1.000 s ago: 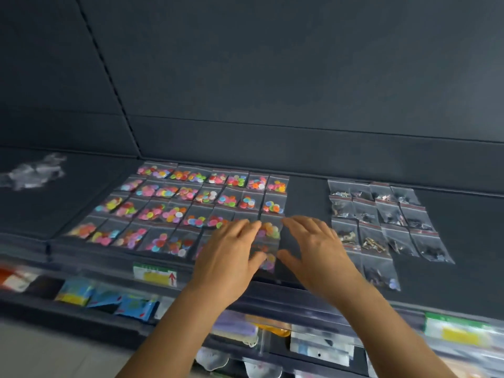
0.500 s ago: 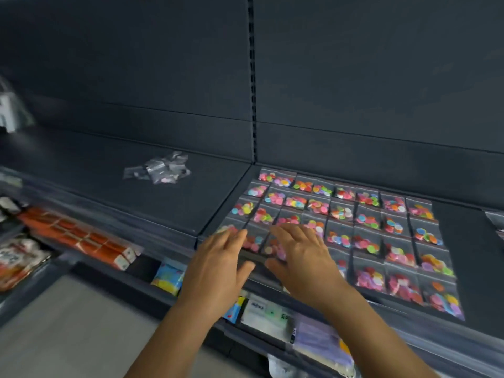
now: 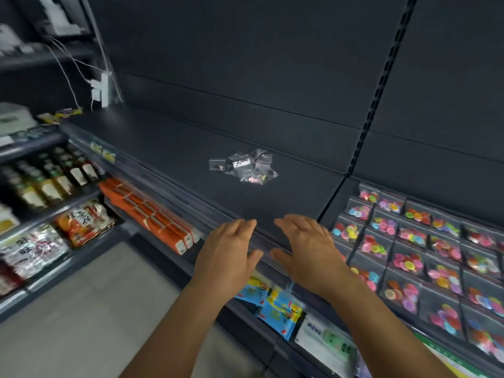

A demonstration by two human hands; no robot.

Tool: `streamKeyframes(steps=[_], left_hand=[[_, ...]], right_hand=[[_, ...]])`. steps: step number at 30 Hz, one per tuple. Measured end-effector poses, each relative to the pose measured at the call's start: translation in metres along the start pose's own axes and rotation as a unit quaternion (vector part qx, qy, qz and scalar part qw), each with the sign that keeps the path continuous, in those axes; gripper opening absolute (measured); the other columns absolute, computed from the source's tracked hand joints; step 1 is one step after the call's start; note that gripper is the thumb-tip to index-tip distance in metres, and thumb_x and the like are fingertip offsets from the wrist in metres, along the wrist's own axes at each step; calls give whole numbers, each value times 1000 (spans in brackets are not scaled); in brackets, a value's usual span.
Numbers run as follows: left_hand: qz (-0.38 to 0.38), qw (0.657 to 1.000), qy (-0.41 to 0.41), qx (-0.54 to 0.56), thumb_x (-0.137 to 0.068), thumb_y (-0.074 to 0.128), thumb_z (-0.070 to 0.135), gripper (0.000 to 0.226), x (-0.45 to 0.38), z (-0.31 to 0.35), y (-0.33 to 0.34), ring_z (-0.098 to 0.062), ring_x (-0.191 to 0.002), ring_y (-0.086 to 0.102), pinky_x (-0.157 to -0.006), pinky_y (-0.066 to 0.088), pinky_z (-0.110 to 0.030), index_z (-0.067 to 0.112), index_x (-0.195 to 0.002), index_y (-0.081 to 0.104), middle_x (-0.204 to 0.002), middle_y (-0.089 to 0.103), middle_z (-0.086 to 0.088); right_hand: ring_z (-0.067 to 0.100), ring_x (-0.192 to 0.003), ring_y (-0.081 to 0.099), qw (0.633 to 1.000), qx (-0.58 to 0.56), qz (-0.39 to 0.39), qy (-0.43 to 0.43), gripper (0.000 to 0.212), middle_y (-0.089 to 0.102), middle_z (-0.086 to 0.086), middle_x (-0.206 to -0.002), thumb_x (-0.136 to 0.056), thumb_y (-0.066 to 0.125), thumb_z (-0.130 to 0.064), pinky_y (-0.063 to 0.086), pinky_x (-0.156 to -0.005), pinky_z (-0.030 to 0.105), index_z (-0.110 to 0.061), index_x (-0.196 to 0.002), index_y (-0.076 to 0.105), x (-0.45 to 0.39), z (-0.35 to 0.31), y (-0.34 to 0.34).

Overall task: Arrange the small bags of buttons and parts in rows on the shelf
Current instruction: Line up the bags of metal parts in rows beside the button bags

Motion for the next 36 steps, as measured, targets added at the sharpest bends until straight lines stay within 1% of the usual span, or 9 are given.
streamKeyframes(steps=[14, 18, 21, 23, 26, 28, 30, 33, 36], left_hand=[[-6, 1000, 3, -1, -97, 44, 39, 60, -139, -70, 7, -14, -139, 27, -113, 24, -28, 21, -149, 21, -152, 31, 3], [-33, 999, 29, -13, -98, 41, 37, 60, -178, -73, 22, -16, -142, 21, -115, 21, -31, 19, -150, 18, -155, 23, 2], [-75, 995, 51, -42, -100, 36, 39, 60, -197, -78, 36, -15, -145, 11, -117, 13, -31, 18, -151, 12, -158, 12, 2], [-98, 992, 65, -47, -101, 33, 39, 57, -201, -81, 43, -13, -144, 11, -115, 11, -29, 17, -151, 15, -158, 13, 3], [-74, 993, 89, 1, -101, 32, 35, 46, -201, -86, 42, -12, -137, 28, -111, 18, -27, 19, -144, 34, -150, 32, 6], [-53, 992, 113, 33, -101, 34, 32, 35, -198, -88, 37, -11, -120, 46, -105, 29, -26, 20, -128, 52, -132, 52, 6], [-41, 988, 132, 69, -99, 39, 27, 27, -194, -91, 33, -9, -102, 54, -96, 38, -28, 20, -108, 63, -111, 62, 8], [-28, 984, 107, 140, -95, 50, 25, 16, -196, -100, 29, -9, -101, 54, -87, 43, -24, 20, -105, 62, -108, 59, 9], [-52, 990, 53, 120, -93, 53, 34, 37, -205, -107, 31, -14, -119, 44, -94, 40, -27, 21, -127, 49, -126, 47, 4]], right_hand=[[16, -143, 16, 1000, -10, -3, 2, 59, 23, -6, -154, -95, 46, -41, 13, -116, 36, -25, -147, 23, -160, 15, 3], [18, -143, 16, 999, -2, -11, 39, 57, 20, -4, -156, -98, 41, -35, 13, -116, 36, -22, -149, 19, -192, 36, 3], [17, -146, 8, 997, 4, -61, 54, 55, 7, -6, -159, -101, 32, -30, 11, -119, 40, -23, -151, 11, -204, 47, 12], [16, -146, 7, 996, 6, -77, 54, 53, 5, -7, -159, -101, 30, -26, 13, -119, 41, -24, -151, 12, -205, 52, 19], [22, -139, 27, 998, -6, -47, 49, 46, 26, -3, -154, -99, 34, -16, 27, -114, 36, -20, -145, 33, -203, 52, 20], [24, -121, 46, 998, -24, -17, 53, 35, 49, 1, -133, -95, 39, -10, 40, -100, 32, -18, -124, 57, -199, 48, 16], [21, -106, 56, 996, -54, 13, 74, 27, 59, 0, -114, -94, 43, -13, 46, -89, 30, -19, -106, 67, -193, 43, 12], [18, -99, 60, 982, -106, 51, 147, 20, 64, -3, -106, -91, 52, -22, 48, -82, 27, -22, -106, 65, -186, 38, 10], [20, -106, 57, 968, -122, 46, 216, 38, 61, 0, -115, -86, 61, -30, 46, -87, 29, -20, -122, 56, -188, 34, 14]])
Point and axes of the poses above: each hand's wrist, its own x-axis away from the middle knuckle, its own y-axis out of the palm, z = x × y, the point moved 4 cm from there along -x, towards the middle knuckle
